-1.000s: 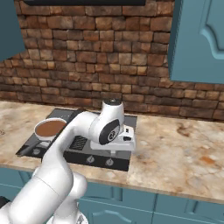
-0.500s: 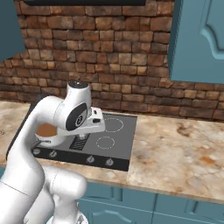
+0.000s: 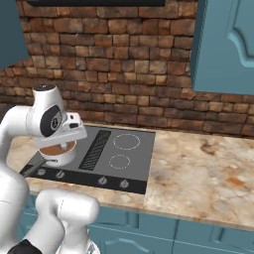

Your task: Pick up the sugar cube(s) and place them in the saucepan with hot chocolate.

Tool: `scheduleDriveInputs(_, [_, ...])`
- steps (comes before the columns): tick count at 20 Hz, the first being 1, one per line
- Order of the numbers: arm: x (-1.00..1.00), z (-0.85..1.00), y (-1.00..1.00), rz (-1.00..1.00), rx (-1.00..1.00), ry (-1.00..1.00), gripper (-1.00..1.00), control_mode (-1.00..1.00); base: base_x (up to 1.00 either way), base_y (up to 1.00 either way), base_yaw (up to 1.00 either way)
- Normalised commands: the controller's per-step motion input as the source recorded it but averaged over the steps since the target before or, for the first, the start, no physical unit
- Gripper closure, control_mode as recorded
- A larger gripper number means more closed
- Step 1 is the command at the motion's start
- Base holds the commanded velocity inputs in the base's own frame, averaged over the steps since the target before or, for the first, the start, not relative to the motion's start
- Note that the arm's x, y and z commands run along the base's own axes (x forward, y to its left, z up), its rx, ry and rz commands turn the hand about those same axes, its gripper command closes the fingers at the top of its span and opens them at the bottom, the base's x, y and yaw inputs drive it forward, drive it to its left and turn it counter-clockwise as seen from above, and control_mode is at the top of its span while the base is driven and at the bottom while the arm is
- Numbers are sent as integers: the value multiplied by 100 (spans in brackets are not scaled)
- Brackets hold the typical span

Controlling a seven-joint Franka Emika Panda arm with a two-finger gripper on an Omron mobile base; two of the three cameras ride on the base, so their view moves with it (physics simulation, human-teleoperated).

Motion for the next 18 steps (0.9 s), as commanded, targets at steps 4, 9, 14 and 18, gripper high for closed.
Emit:
scheduleDriveInputs(4, [60,1,77,0,-8,15,100,-100,0,0,0])
scheduleDriveInputs(9, [66,-5,70,0,-3,11,100,-100,0,0,0])
scheduleDriveInputs(14, [66,-34,80,0,-3,0,100,-100,0,0,0])
scheduleDriveInputs(18, [67,-48,53,0,-6,2,100,-100,0,0,0])
